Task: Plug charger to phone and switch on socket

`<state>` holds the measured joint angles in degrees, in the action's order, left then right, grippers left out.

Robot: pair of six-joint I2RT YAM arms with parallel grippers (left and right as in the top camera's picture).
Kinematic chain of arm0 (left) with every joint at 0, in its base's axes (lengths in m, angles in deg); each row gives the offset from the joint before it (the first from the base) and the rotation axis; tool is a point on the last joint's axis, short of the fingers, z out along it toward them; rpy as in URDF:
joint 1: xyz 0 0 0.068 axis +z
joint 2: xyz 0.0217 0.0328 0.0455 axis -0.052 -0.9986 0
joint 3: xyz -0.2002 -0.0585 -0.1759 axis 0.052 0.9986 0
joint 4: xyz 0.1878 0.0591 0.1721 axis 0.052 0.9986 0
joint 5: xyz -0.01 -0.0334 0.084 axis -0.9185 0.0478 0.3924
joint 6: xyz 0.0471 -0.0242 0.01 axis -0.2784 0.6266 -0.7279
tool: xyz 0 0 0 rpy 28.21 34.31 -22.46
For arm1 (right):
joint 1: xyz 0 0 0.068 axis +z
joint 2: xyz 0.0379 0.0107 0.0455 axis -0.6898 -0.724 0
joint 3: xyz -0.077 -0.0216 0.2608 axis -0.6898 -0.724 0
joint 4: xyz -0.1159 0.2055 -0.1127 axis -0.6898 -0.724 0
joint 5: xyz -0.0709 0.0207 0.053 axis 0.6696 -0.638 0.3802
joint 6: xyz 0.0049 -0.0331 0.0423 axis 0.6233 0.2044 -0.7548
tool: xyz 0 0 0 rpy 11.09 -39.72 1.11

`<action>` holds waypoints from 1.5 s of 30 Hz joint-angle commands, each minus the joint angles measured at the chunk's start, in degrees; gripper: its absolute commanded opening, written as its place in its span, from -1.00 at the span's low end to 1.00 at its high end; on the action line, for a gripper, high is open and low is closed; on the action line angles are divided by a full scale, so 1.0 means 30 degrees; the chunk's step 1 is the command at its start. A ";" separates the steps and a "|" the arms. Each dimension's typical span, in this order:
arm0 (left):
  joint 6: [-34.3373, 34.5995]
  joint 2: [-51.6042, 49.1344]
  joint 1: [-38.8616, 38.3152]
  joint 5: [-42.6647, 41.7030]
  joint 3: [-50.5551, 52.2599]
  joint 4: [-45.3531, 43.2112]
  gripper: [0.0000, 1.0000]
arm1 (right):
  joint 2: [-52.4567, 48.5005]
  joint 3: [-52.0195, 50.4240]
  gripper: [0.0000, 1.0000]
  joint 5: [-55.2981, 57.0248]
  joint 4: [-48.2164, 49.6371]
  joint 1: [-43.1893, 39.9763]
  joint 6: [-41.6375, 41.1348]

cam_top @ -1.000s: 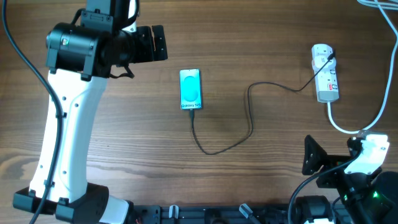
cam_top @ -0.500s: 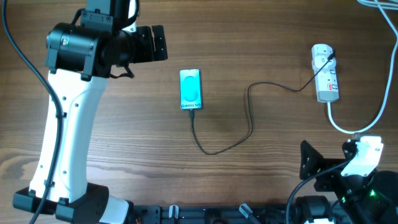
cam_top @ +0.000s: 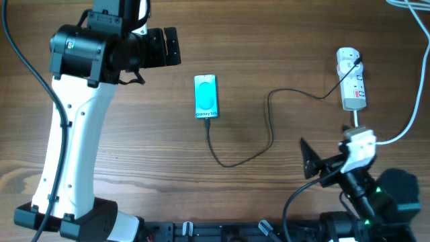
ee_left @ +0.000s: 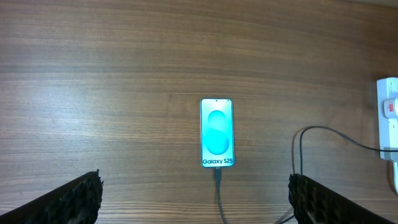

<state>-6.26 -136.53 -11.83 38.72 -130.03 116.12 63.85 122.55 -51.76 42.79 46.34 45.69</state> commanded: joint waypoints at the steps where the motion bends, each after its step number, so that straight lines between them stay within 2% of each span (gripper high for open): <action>1: 0.0168 -0.0036 0.0168 0.0182 -0.0117 0.0000 1.00 | 0.2127 -0.2885 0.99 -0.2055 0.2586 0.0146 0.0546; 12: 0.0168 -0.0036 0.0168 0.0182 -0.0117 0.0000 1.00 | 0.5034 -0.7002 1.00 -0.1880 0.6550 0.0714 0.0597; 20: 0.0168 -0.0036 0.0168 0.0182 -0.0117 0.0000 1.00 | 0.5690 -0.9573 0.99 -0.1821 1.1446 0.0714 0.0576; 39: 0.0168 -0.0036 0.0168 0.0182 -0.0117 0.0000 1.00 | 0.5690 -1.0171 0.99 0.0430 1.4141 0.0714 0.0619; 45: 0.0168 -0.0036 0.0168 0.0182 -0.0117 0.0000 1.00 | 0.5690 -1.1387 1.00 0.0539 1.6626 0.0714 0.0539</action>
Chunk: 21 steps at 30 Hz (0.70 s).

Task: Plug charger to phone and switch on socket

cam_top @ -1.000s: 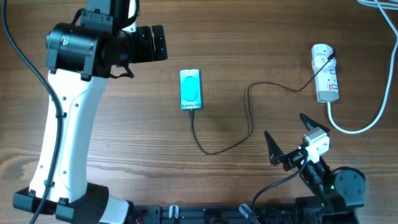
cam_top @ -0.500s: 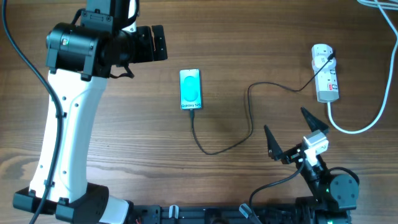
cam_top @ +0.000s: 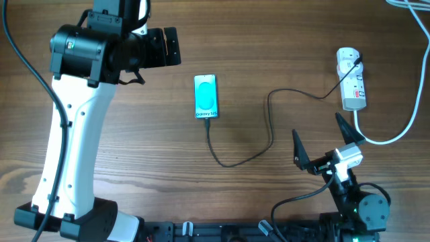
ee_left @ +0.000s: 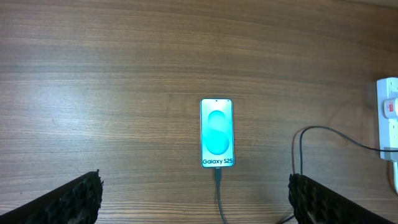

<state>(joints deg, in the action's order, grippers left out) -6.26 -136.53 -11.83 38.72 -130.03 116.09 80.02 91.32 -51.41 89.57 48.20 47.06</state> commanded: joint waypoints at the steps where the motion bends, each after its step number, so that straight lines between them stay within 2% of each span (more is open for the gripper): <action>1: 0.0168 -0.0036 0.0168 0.0182 -0.0117 0.0007 1.00 | 0.0299 -0.1326 0.99 0.0423 0.1581 0.0095 -0.0029; 8: 0.0160 -0.0036 0.0168 0.0182 -0.0117 0.0007 1.00 | 0.0299 -0.1639 1.00 0.0787 0.0889 0.0095 -0.0255; 16: 0.0160 -0.0036 0.0168 0.0182 -0.0117 0.0007 1.00 | 0.0299 -0.1639 0.99 0.1144 -0.2783 0.0095 0.0087; 21: 0.0168 -0.0036 0.0168 0.0182 -0.0117 0.0007 1.00 | 0.0299 -0.1632 0.99 0.1574 -0.2849 0.0095 0.0168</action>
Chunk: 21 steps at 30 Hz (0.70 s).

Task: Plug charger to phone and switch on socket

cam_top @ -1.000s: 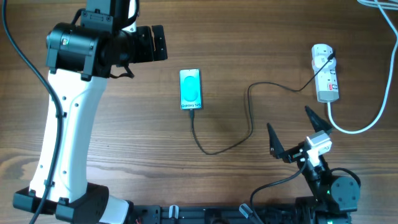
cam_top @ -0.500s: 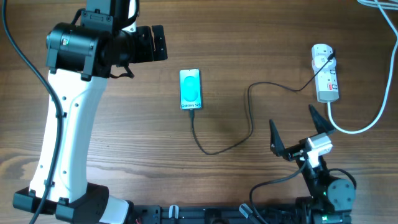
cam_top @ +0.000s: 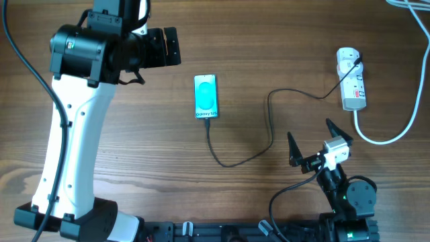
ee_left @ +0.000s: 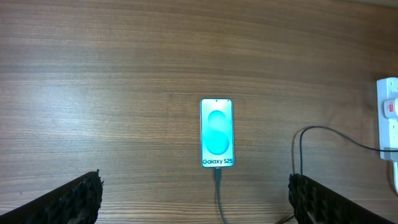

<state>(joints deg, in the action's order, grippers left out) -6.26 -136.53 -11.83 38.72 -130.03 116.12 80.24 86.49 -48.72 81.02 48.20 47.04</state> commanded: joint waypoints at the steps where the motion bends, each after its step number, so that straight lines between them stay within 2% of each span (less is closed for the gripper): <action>1: 0.0168 -0.0036 0.0168 0.0182 -0.0117 0.0000 1.00 | 0.0226 -0.0022 1.00 0.0780 -0.0015 0.0095 0.0168; 8: 0.0168 -0.0036 0.0168 0.0182 -0.0117 0.0000 1.00 | 0.0226 -0.0015 0.99 0.1311 -0.0095 0.0095 -0.0335; 13: 0.0168 -0.0036 0.0168 0.0182 -0.0117 0.0000 1.00 | 0.0226 0.0000 1.00 0.3169 -0.0299 0.0095 -0.1064; 21: 0.0168 -0.0036 0.0168 0.0182 -0.0117 0.0000 1.00 | 0.0226 0.0000 0.99 0.3351 -0.0306 0.0095 -0.0962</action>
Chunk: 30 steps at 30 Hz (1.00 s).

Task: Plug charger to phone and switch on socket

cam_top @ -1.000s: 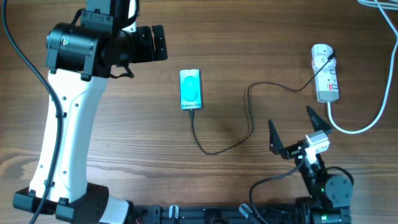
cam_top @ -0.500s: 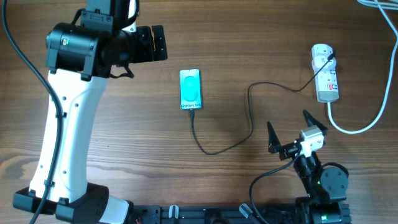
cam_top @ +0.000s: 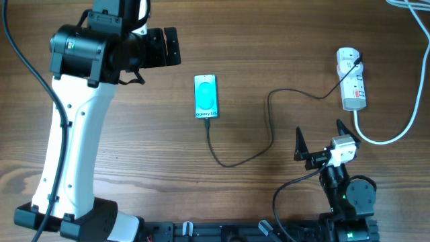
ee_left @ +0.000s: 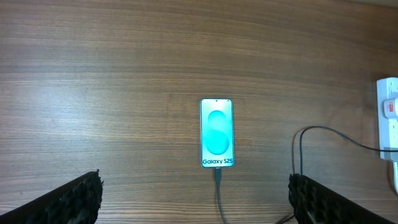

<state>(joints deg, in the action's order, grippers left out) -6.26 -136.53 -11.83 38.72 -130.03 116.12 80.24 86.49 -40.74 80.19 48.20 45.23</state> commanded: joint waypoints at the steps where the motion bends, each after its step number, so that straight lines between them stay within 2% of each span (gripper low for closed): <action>1: 0.0168 -0.0036 0.0168 0.0182 -0.0117 0.0000 1.00 | 0.0226 0.0000 0.99 0.0736 -0.0029 0.0073 -0.0364; 30: 0.0168 -0.0036 0.0168 0.0182 -0.0117 0.0000 1.00 | 0.0226 0.0000 0.99 0.0809 -0.0007 -0.0415 -0.0729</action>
<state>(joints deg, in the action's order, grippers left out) -6.26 -136.53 -11.83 38.72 -130.03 116.12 80.24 86.49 -39.27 80.19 47.17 43.96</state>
